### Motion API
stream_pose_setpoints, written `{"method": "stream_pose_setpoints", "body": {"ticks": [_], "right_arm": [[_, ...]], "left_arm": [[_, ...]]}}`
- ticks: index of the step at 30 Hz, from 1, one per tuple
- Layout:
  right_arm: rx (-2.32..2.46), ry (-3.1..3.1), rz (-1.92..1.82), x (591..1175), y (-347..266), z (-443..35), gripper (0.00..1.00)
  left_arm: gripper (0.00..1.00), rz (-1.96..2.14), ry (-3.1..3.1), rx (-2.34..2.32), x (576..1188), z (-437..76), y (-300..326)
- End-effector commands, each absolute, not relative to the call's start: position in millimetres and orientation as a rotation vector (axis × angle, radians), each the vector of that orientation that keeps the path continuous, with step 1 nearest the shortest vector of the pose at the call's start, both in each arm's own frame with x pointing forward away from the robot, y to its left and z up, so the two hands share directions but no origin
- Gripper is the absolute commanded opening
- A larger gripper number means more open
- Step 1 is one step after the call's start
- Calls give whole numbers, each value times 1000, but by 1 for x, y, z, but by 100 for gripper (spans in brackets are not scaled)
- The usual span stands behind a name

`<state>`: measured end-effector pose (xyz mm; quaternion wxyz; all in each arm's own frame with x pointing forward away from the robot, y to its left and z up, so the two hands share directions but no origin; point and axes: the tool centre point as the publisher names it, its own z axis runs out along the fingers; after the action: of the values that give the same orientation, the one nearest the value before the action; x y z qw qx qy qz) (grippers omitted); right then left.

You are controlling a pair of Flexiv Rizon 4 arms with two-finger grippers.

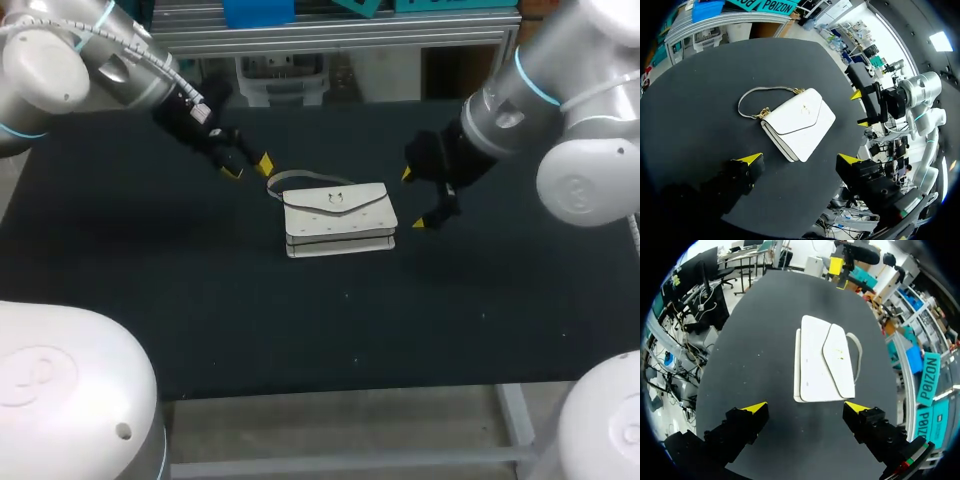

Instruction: Pick up the bag, open it, inspect its contents, close it, and place it on the opposite side

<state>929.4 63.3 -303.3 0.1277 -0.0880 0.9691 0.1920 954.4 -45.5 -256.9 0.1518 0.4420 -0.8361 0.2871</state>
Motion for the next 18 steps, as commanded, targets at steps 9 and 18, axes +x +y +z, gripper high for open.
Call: {"method": "stream_pose_setpoints", "body": {"ticks": [9,18], "right_arm": [[-421,2773,541,935,113,-321,100],[-404,2775,531,932,113,-327,100]], "left_arm": [[100,1154,-2899,941,971,-254,-71],[100,1213,-2969,674,972,-249,-77]]}}
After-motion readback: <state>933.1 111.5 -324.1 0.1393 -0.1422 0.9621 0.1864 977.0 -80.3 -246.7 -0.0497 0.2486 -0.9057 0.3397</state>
